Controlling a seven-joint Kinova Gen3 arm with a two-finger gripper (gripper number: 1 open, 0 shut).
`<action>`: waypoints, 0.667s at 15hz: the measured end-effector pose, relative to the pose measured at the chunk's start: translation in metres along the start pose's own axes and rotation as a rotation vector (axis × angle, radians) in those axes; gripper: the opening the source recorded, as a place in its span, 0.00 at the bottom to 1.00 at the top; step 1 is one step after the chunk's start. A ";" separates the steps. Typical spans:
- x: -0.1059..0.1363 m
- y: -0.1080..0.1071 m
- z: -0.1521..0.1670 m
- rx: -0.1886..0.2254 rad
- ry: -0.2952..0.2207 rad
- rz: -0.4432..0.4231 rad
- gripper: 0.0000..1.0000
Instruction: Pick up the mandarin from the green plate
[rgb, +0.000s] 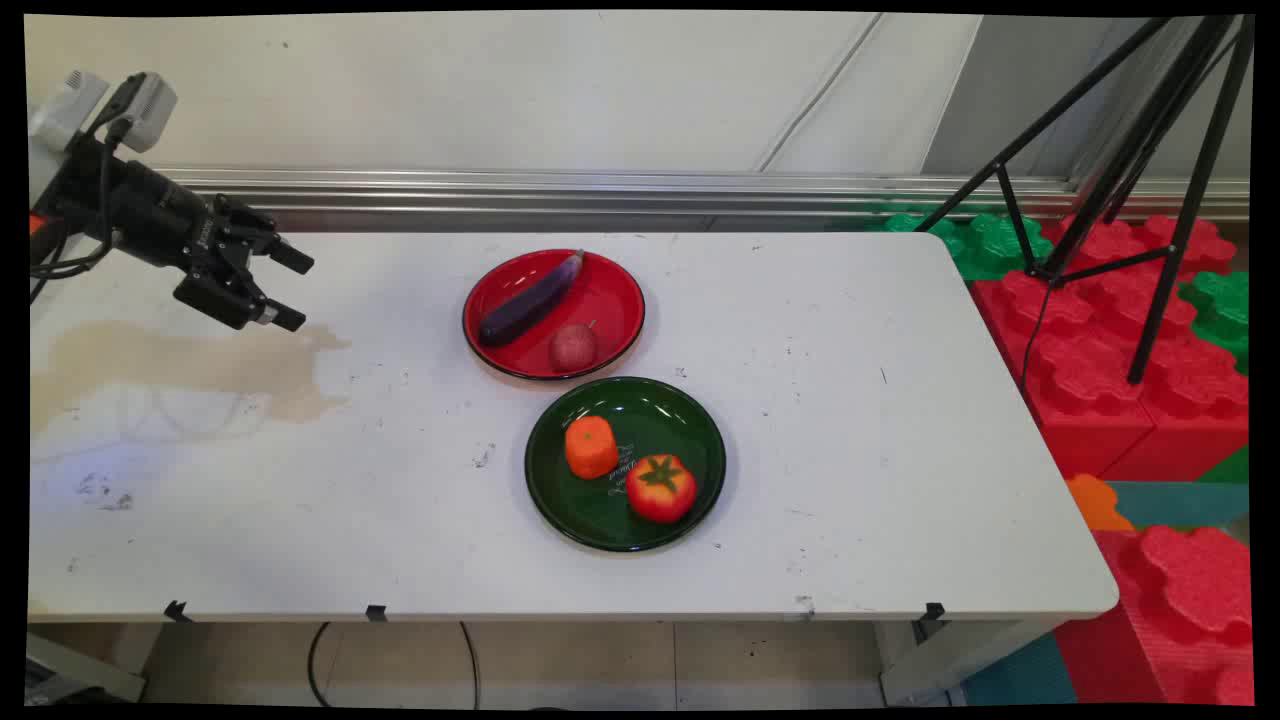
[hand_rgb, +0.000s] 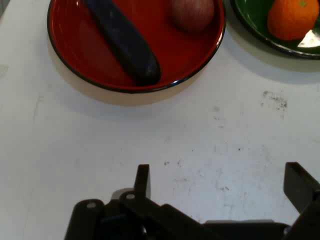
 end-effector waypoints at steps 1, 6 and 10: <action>0.002 0.001 0.000 -0.003 0.005 0.007 1.00; 0.011 0.007 0.000 -0.018 0.024 0.048 1.00; 0.021 0.012 0.005 -0.031 0.032 0.092 1.00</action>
